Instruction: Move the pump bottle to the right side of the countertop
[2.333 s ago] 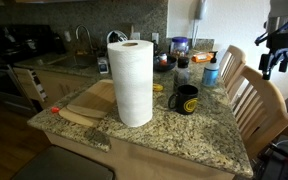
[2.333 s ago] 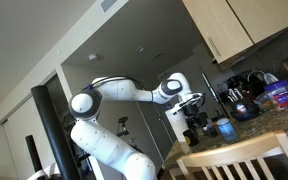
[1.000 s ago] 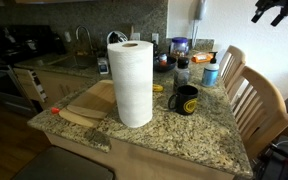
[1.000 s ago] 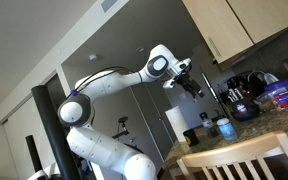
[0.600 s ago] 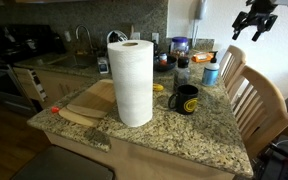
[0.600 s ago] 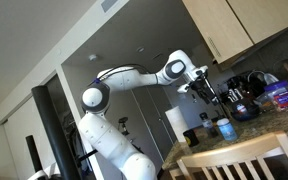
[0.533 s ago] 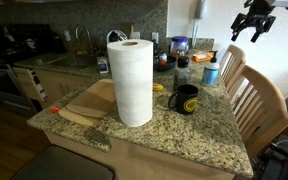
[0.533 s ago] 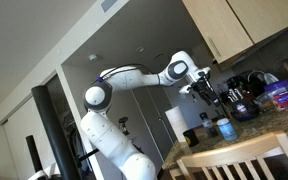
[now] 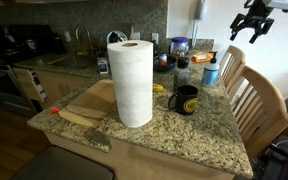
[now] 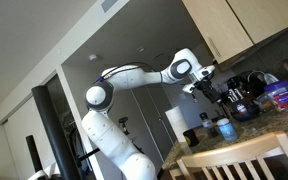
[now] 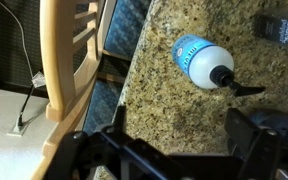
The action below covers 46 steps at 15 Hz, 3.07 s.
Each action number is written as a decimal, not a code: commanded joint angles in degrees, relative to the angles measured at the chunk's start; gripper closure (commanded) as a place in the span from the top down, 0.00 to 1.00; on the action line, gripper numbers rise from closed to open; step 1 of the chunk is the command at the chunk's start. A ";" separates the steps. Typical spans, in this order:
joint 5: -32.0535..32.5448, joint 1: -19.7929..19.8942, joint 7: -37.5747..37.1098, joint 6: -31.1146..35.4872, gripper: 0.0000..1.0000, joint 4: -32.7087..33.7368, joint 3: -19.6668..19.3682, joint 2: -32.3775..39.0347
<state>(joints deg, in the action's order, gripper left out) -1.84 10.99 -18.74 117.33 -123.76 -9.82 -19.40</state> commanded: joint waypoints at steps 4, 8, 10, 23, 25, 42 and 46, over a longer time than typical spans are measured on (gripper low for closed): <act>9.15 0.68 -2.97 6.95 1.00 -5.66 5.03 1.54; 16.74 1.09 -0.24 7.75 1.00 -9.37 4.72 1.91; 18.07 1.59 2.78 7.76 1.00 -9.84 2.82 1.85; 44.04 12.04 29.49 19.84 1.00 -20.77 -10.80 -3.84; 48.74 15.46 29.70 24.37 1.00 -22.31 -12.52 -3.89; 33.61 14.74 31.00 23.98 1.00 -17.96 -13.11 -3.21; 33.61 14.76 31.00 23.98 1.00 -17.96 -13.11 -3.21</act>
<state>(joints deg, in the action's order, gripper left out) 32.34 24.97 11.83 141.29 -141.79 -23.69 -22.73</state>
